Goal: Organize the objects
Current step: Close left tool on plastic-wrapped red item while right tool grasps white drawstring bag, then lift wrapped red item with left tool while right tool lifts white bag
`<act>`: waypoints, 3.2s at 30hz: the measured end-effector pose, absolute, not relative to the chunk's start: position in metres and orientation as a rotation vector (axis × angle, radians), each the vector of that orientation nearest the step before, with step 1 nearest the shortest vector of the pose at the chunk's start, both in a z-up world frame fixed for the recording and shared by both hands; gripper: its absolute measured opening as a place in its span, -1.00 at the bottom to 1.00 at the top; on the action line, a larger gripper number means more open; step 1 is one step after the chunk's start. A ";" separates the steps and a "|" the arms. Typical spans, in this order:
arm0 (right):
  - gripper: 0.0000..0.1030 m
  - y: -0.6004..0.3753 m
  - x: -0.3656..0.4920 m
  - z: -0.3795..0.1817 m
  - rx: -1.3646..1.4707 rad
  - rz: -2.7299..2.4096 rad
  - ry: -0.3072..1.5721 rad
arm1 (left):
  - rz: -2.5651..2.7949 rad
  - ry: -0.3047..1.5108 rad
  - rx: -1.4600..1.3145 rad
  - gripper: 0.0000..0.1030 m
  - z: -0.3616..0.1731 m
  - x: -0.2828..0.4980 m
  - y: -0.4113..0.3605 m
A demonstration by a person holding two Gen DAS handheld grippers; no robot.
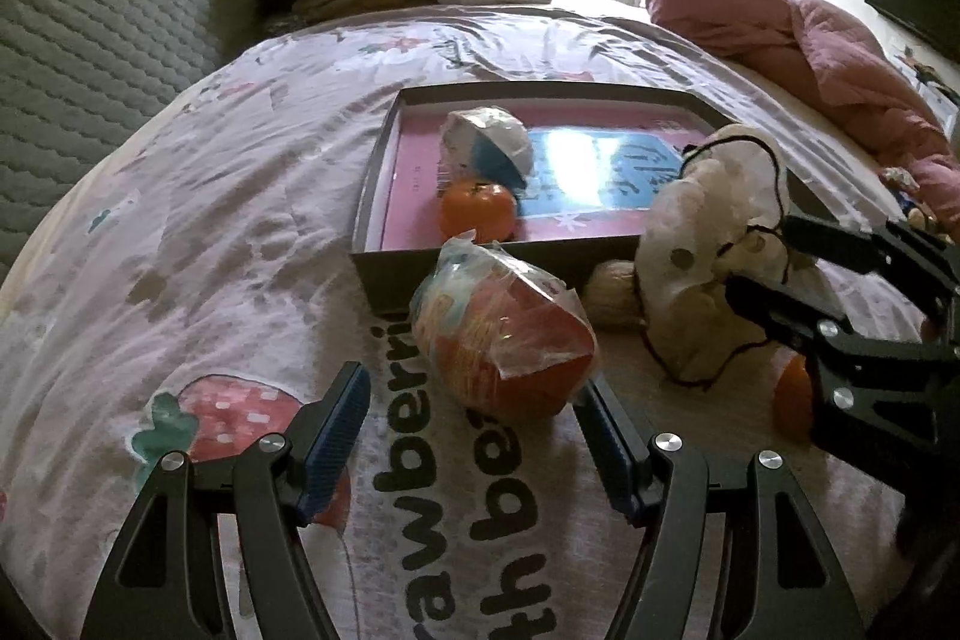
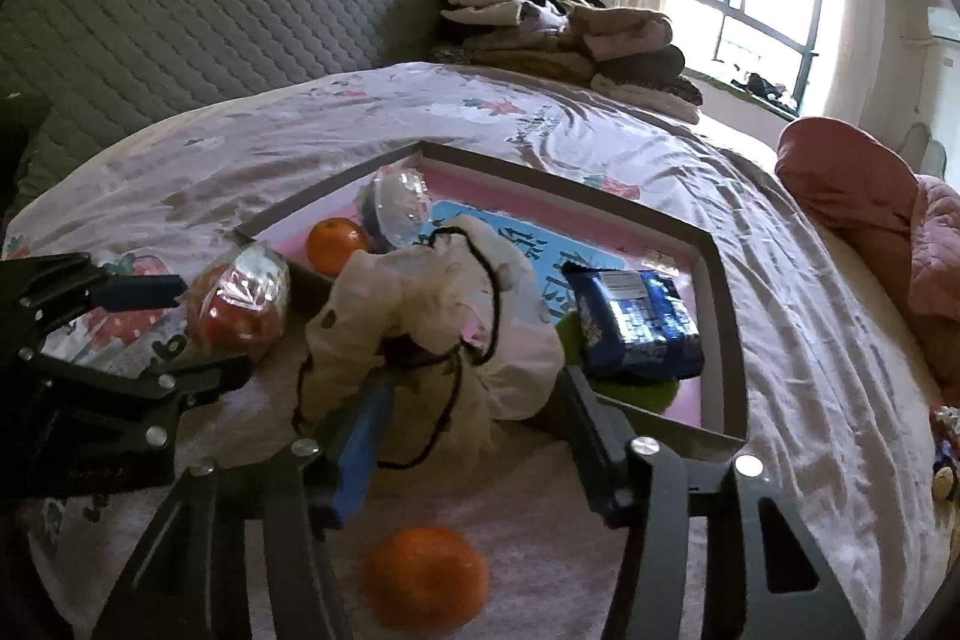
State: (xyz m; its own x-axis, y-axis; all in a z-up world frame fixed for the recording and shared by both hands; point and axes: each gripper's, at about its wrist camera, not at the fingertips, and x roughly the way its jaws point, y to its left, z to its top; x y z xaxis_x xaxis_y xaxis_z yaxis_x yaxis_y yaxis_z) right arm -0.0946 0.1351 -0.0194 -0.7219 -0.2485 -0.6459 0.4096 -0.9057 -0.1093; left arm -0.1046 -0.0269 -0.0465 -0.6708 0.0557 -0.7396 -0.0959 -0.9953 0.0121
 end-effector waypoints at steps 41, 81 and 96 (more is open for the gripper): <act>-0.79 0.147 -0.103 -0.026 0.992 -2.526 0.161 | 2.763 -0.069 -1.175 0.09 -0.047 -0.119 -0.043; -0.80 0.166 -0.088 0.021 0.824 -2.583 0.050 | 2.841 0.040 -0.957 0.09 -0.001 -0.090 -0.031; -0.80 0.170 -0.082 0.030 0.790 -2.608 0.035 | 2.896 0.087 -0.882 0.09 0.027 -0.094 -0.030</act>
State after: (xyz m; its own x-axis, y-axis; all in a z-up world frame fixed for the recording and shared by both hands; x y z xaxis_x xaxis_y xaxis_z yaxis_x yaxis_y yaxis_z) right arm -0.0823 0.1704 0.0301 -0.7535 -0.3801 -0.5365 0.3942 -0.9142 0.0940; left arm -0.0935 -0.0304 0.0270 -0.8246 0.0909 -0.5584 -0.1243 -0.9920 0.0221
